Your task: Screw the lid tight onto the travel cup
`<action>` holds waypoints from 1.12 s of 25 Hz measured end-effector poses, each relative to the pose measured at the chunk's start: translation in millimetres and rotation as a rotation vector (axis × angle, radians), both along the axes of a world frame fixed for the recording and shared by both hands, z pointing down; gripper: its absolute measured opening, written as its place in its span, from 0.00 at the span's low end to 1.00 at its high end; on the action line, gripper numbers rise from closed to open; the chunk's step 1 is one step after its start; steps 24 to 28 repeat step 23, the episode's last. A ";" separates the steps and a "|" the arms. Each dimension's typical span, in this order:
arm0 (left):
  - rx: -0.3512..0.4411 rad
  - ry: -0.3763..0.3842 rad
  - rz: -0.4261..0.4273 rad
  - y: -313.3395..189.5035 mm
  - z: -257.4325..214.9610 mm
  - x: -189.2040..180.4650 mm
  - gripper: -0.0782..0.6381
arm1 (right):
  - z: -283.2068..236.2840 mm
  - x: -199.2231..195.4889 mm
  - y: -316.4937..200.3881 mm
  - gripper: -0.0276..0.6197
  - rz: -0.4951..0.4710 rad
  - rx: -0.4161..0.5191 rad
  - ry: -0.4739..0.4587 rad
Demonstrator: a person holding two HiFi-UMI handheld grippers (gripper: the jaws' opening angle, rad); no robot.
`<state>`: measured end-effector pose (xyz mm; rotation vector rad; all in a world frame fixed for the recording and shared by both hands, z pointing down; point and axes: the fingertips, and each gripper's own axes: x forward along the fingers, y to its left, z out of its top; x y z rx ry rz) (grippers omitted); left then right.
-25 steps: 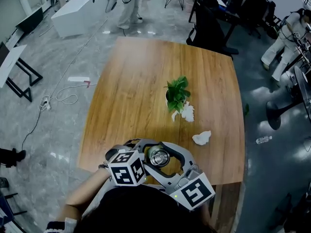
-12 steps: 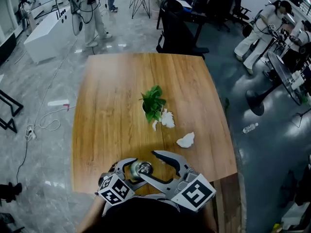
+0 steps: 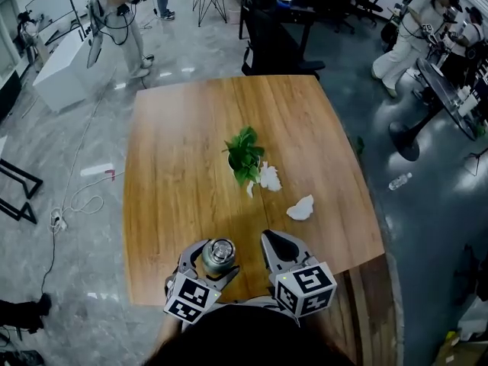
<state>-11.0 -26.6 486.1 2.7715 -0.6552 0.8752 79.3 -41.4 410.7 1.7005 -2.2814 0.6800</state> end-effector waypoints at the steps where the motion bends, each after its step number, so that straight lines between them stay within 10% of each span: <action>1: 0.002 -0.007 0.001 0.5 0.7 -0.5 0.66 | 1.7 -0.3 0.8 0.09 0.000 -0.006 0.003; 28: -0.057 -0.058 0.039 22.5 19.2 1.5 0.66 | 9.0 4.5 12.9 0.09 0.004 -0.008 0.004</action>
